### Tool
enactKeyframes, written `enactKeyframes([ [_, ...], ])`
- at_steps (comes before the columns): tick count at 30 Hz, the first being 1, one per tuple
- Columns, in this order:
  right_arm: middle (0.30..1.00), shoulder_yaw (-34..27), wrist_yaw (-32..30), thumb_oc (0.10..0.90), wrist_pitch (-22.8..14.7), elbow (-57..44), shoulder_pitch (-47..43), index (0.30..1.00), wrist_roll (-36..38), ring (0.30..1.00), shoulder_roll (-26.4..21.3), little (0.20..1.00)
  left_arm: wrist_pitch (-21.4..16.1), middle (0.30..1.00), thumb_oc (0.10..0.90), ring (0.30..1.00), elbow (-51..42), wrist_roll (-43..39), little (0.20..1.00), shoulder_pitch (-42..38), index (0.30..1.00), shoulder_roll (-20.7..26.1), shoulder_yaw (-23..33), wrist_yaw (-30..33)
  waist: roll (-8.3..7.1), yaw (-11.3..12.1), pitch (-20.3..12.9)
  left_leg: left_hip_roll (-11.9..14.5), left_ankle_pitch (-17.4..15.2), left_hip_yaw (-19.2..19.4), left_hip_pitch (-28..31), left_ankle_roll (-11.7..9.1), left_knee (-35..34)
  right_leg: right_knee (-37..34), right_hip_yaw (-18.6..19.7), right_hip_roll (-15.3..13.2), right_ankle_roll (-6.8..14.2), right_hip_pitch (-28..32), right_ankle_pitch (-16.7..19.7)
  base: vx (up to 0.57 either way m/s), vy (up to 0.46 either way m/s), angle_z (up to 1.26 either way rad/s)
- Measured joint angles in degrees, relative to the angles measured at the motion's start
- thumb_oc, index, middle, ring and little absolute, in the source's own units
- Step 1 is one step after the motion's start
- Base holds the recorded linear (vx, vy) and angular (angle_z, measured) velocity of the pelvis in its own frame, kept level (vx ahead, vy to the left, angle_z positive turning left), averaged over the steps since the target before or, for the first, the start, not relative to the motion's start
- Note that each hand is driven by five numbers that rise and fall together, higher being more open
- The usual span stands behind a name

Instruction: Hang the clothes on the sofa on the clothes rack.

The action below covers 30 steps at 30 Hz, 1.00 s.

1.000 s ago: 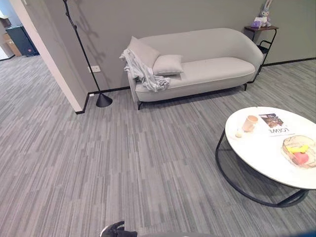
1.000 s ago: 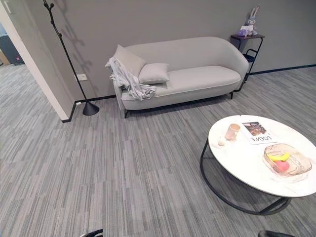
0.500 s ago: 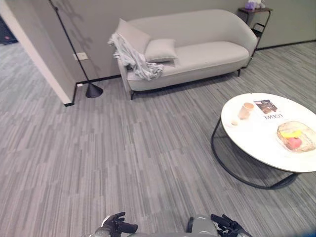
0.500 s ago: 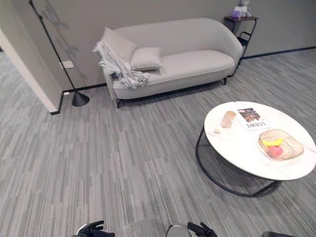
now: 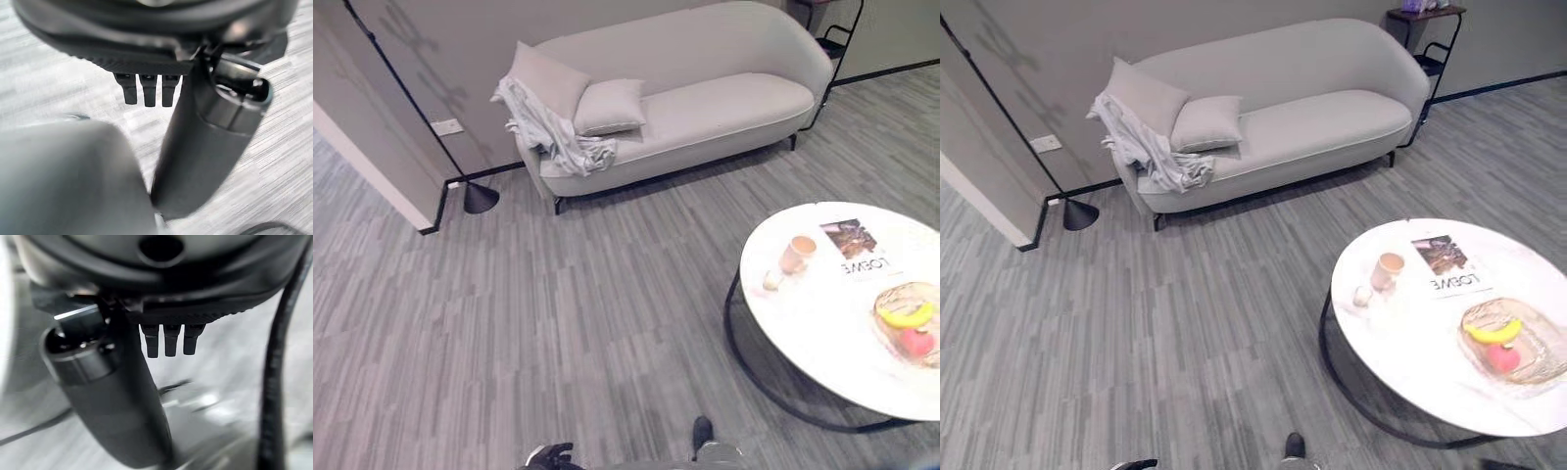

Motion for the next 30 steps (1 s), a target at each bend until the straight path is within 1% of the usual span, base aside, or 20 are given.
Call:
enactKeyframes([
  [1, 0.9, 1.9, -0.37, 0.8, -0.54, -1.48, -1.21, 0.9, -0.03, 0.9, 0.36, 0.9, 0.52, 0.9, 0.8, 0.9, -1.86, -1.49, 0.9, 0.13, 0.9, 1.68, 1.46, 0.61, -2.54, 1.72, -0.16, 0.69, 11.94, 2.51, -2.84, 1.88, 4.4, -0.37, 0.02, 0.12, -1.85, 2.24, -1.18, 0.31, -0.211, -0.18],
  [2, 0.9, 2.63, -0.91, 0.8, -0.51, -1.15, -3.19, 0.9, -0.78, 0.9, 0.52, 0.9, 0.67, 0.9, 0.8, 0.9, -4.1, -3.65, 0.9, -0.26, 0.9, 2.38, 1.8, 1.17, -5.11, 3.18, 1.12, 0.96, 8.65, 4.52, -6.89, 0.42, 11.8, -1.25, 0.15, -0.49, -2.97, 4.65, -1.91, 0.33, -0.098, -0.07],
  [3, 0.9, 2.98, -1.51, 0.8, -0.54, -0.61, -3.97, 0.9, -1.61, 0.9, 0.43, 0.9, 0.11, 0.9, 0.8, 0.9, -5.6, -4.56, 0.9, -0.47, 0.9, 2.46, 1.71, 1.43, -5.84, 3.64, 1.52, 0.23, 4.17, 5.28, -8.97, 2.29, 14.29, -1.51, 0.24, -0.73, -3.29, 5.4, -2.13, 0.39, -0.033, -0.08],
  [4, 0.9, 4.6, -1.89, 0.8, -1.14, -0.04, -5.46, 0.9, -2.39, 0.9, -0.49, 0.9, -0.6, 0.9, 0.8, 0.9, -6.7, -5.34, 0.9, -1.35, 0.9, 2.04, 1.8, 1.5, -7.04, 5.28, 2.24, -1.58, -1.58, 6.17, -12.06, 1.98, 14.21, -2.61, 0.19, -0.86, -3.48, 6.99, -2.26, 0.42, 0.0, -0.05],
  [6, 0.9, 5.24, -2.23, 0.8, -1.64, -1.3, -6.77, 0.9, -2.83, 0.9, -1.31, 0.9, -0.6, 0.9, 0.8, 0.9, -6.64, -6.41, 0.9, -2.23, 0.9, 1.86, 2.09, 1.46, -7.98, 6.5, 2.55, -3.79, -6.98, 10.21, -15.39, 2.37, 6.78, -6.67, -1.36, -0.74, -3.02, 11.06, -3.34, 0.41, 0.059, 0.25],
  [8, 0.9, 5.29, -2.4, 0.8, -1.37, -1.4, -5.76, 0.9, -4.53, 0.9, -1.49, 0.9, -0.41, 0.9, 0.8, 0.9, -5.82, -7.32, 0.9, -2.48, 0.9, 1.74, 3.75, 1.58, -7.27, 7.0, 3.07, -5.67, -6.74, 15.53, -16.36, 4.57, -9.44, -6.9, -4.71, -0.08, -2.39, 14.09, -6.11, 0.47, 0.1, 0.83],
  [11, 0.9, 6.66, -2.24, 0.8, -1.26, -0.83, -4.83, 0.9, -5.68, 0.9, -0.46, 0.9, -0.3, 0.9, 0.8, 0.9, -3.02, -10.38, 0.9, -1.4, 0.9, 1.89, 8.1, 1.78, -5.08, 10.77, 2.55, -11.15, -0.29, 11.77, -16.27, 4.96, -32.7, -6.91, -4.84, 1.69, -1.03, 17.38, -9.05, 0.49, 0.089, 0.24],
  [13, 0.9, 6.11, -1.95, 0.8, -1.35, 0.21, -5.01, 0.9, -6.87, 0.9, 0.43, 0.9, -0.08, 0.9, 0.8, 0.9, -1.65, -11.44, 0.9, -1.57, 0.9, 1.9, 8.87, 2.21, -3.58, 12.9, 3.36, -12.39, 2.56, 7.78, -18.14, 4.13, -35.52, -6.9, -3.95, 2.47, -1.15, 19.5, -11.09, 0.46, 0.086, -0.35],
  [16, 0.9, 6.66, -1.59, 0.8, -1.78, 1.36, -3.39, 0.9, -6.86, 0.9, 3.73, 0.9, 1.38, 0.9, 0.8, 0.9, 1.59, -11.27, 0.9, 3.28, 0.9, 1.79, 10.91, 2.24, -2.96, 14.34, 2.97, -12.3, 2.43, 10.62, -18.6, 5.99, -35.19, -6.8, -1.12, 2.45, 2.31, 24.64, -14.55, 0.51, 0.102, -0.51],
  [17, 0.9, 7.12, -1.08, 0.8, -1.35, 1.88, -1.25, 0.9, -7.0, 0.9, 5.32, 0.9, 2.04, 0.9, 0.8, 0.9, 1.87, -11.23, 0.9, 6.62, 0.9, 2.21, 10.76, 2.21, -3.75, 14.47, 2.68, -12.8, 7.26, 10.89, -17.14, 10.31, -34.07, -6.9, -0.2, 1.44, 3.66, 27.9, -16.96, 0.79, 0.198, -0.27],
  [18, 0.9, 7.36, -0.98, 0.8, -1.5, 2.46, -0.61, 0.9, -7.8, 0.9, 8.05, 0.9, 2.14, 0.9, 0.8, 0.9, 1.8, -11.21, 0.9, 7.6, 0.9, 3.43, 12.26, 1.85, -8.68, 14.75, 2.72, -15.36, 6.2, 12.6, -17.29, 11.03, -29.68, -5.31, 0.2, -2.33, 3.15, 29.06, -18.81, 0.55, 0.202, -0.35],
  [19, 0.9, 7.01, -0.76, 0.8, -0.94, 3.88, -1.13, 0.9, -8.12, 0.9, 9.26, 0.9, 2.67, 0.9, 0.8, 0.9, 2.75, -11.27, 0.9, 8.46, 0.9, 3.21, 14.43, 2.08, -10.72, 14.67, 2.62, -16.15, 3.37, 13.5, -17.33, 12.34, -25.5, -1.12, 1.93, -4.15, 3.33, 28.62, -19.04, 0.49, 0.232, -0.19],
  [21, 0.9, 6.21, -0.56, 0.8, -0.84, 4.73, -0.33, 0.9, -8.88, 0.9, 9.97, 0.9, 3.54, 0.9, 0.8, 0.9, 4.27, -11.0, 0.9, 7.94, 0.9, 4.1, 12.76, 1.38, -12.09, 14.51, 1.03, -17.22, -1.16, 13.83, -15.22, 13.07, -23.82, 7.22, 2.9, -6.1, 3.63, 26.84, -15.8, 0.49, 0.316, -0.07],
  [22, 0.9, 5.99, -0.56, 0.8, -0.79, 4.58, 0.02, 0.9, -8.87, 0.9, 9.93, 0.9, 3.48, 0.9, 0.8, 0.9, 3.54, -10.2, 0.9, 7.9, 0.9, 4.83, 10.61, 1.57, -12.54, 14.46, 0.18, -18.04, -2.19, 14.63, -11.69, 13.55, -26.46, 15.49, 3.34, -7.89, 7.02, 24.03, -13.1, 0.55, 0.428, -0.11],
  [24, 0.9, 5.36, -0.97, 0.8, -0.7, 2.14, -0.16, 0.9, -8.82, 0.9, 8.87, 0.9, 3.55, 0.9, 0.8, 0.9, 1.72, -8.4, 0.9, 6.61, 0.9, 5.34, 7.83, 1.73, -11.51, 13.43, 0.08, -19.62, -2.86, 14.6, -7.56, 14.85, -29.46, 31.94, 6.76, -9.99, 11.96, 17.24, -5.96, 0.45, 0.379, 0.02],
  [25, 0.9, 5.35, -2.02, 0.8, -0.86, -0.51, -1.13, 0.9, -8.84, 0.9, 8.08, 0.9, 3.9, 0.9, 0.8, 0.9, 1.35, -6.04, 0.9, 5.98, 0.9, 6.02, 2.94, 2.61, -10.7, 11.74, 0.49, -20.9, -3.26, 13.94, -4.56, 16.68, -31.74, 46.15, 9.4, -12.64, 14.26, 9.32, 5.22, 0.37, 0.286, 0.2],
  [26, 0.9, 5.52, -2.91, 0.8, -0.96, -3.04, -1.73, 0.9, -8.87, 0.9, 7.64, 0.9, 3.98, 0.9, 0.8, 0.9, 0.38, -6.2, 0.9, 5.46, 0.9, 6.38, 2.2, 3.06, -9.62, 10.27, 0.75, -22.05, -3.59, 13.17, -2.36, 17.87, -33.27, 54.72, 9.78, -14.33, 14.61, 4.1, 5.87, 0.56, 0.254, 0.42],
  [27, 0.9, 6.49, -4.1, 0.8, -0.97, -5.64, -2.45, 0.9, -9.04, 0.9, 6.9, 0.9, 3.46, 0.9, 0.8, 0.9, -1.38, -6.2, 0.9, 3.09, 0.9, 6.18, -0.04, 4.02, -6.26, 9.59, 1.33, -21.81, -4.73, 11.5, 0.37, 19.27, -33.76, 60.01, 8.22, -14.48, 12.5, -1.8, 2.61, 0.56, 0.164, 0.43],
  [29, 0.9, 7.89, -4.88, 0.8, -0.74, -7.68, -3.04, 0.9, -9.55, 0.9, 5.18, 0.9, 3.13, 0.9, 0.8, 0.9, -3.05, -6.19, 0.9, 1.68, 0.9, 5.8, -1.68, 4.36, -4.35, 9.25, 1.37, -21.14, -5.5, 10.89, 1.97, 19.75, -33.8, 60.2, 6.68, -13.8, 11.19, -5.0, -1.07, 0.51, -0.016, 0.33],
  [30, 0.9, 9.78, -6.38, 0.8, -0.8, -17.76, -2.1, 0.9, -11.18, 0.9, 2.49, 0.9, 1.93, 0.9, 0.8, 0.9, -8.1, -6.18, 0.9, 1.19, 0.9, 5.51, -2.1, 4.64, -1.31, 6.95, 1.48, -19.94, -6.49, 9.33, 3.71, 19.1, -34.46, 47.77, 5.5, -9.69, 8.8, -9.31, -7.75, 0.46, -0.139, 0.39],
])
